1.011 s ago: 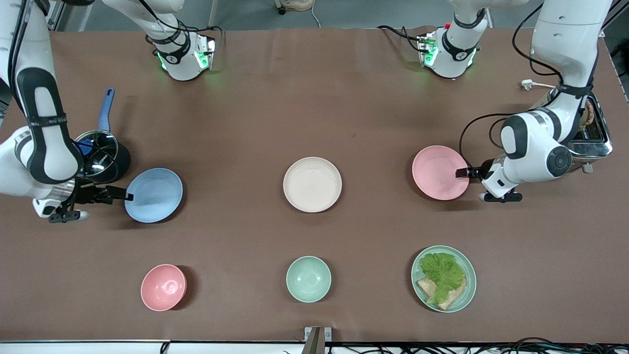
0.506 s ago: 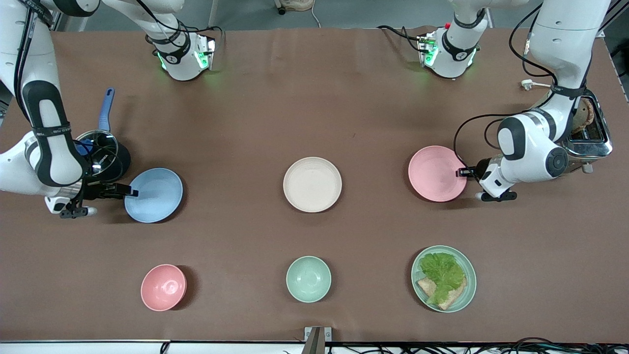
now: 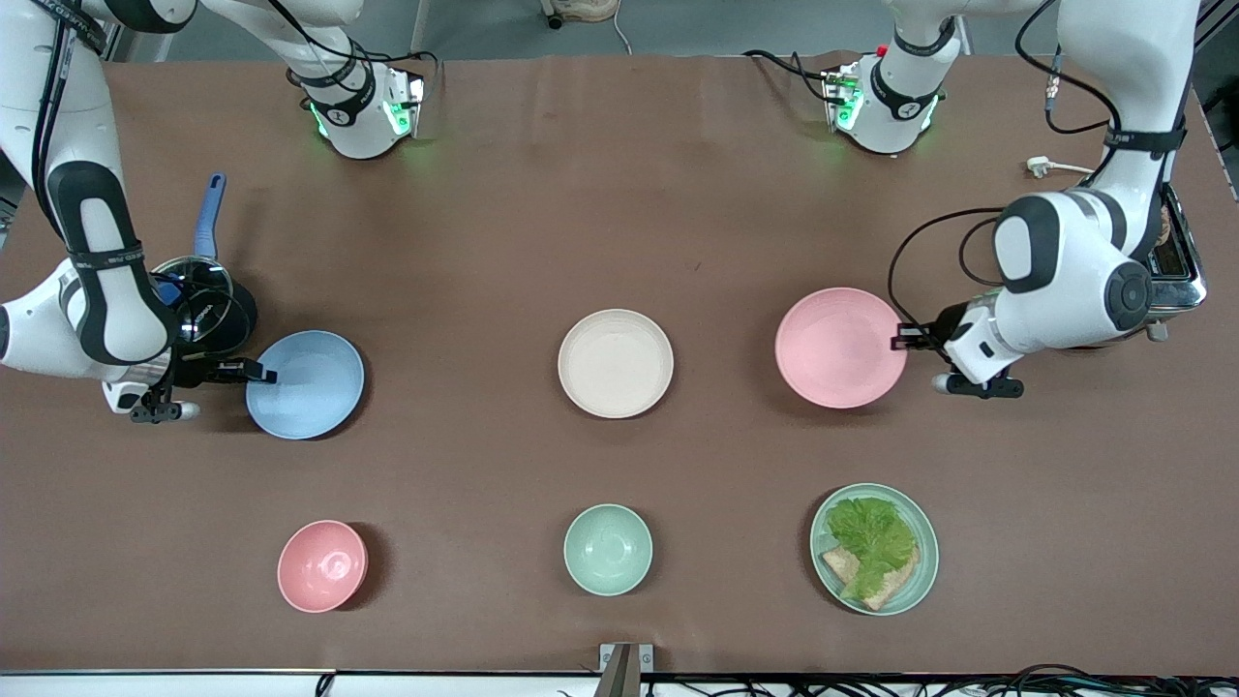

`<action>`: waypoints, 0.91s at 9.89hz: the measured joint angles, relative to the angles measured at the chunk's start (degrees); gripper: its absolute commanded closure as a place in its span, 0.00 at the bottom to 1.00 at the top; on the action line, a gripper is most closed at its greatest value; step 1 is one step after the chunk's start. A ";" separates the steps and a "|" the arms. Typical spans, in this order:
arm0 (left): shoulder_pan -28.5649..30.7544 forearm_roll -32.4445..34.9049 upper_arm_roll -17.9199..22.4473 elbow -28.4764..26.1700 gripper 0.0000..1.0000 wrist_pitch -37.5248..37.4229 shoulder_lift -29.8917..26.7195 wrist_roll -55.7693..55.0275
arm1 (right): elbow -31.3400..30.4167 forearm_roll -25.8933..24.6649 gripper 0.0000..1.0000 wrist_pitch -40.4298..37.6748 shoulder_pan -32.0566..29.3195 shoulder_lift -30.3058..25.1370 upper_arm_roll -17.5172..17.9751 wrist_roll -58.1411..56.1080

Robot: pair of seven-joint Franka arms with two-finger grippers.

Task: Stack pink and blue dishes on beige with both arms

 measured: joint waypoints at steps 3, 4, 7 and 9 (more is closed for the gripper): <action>-1.08 0.00 -10.85 2.65 0.99 0.22 -0.13 -8.48 | 6.15 -0.69 0.99 -7.07 0.08 -0.25 -1.37 4.49; -1.34 0.00 -13.75 2.56 0.99 2.47 0.99 -10.37 | 10.44 -3.77 0.99 -12.38 0.14 -0.37 -1.76 8.69; -8.96 1.56 -17.26 2.45 0.98 20.21 10.63 -21.02 | 23.92 -10.42 0.99 -27.10 1.58 -1.26 -1.77 20.93; -12.99 7.36 -17.31 5.30 0.96 26.16 17.41 -30.53 | 26.48 -10.72 0.99 -29.27 4.59 -1.58 -1.17 27.52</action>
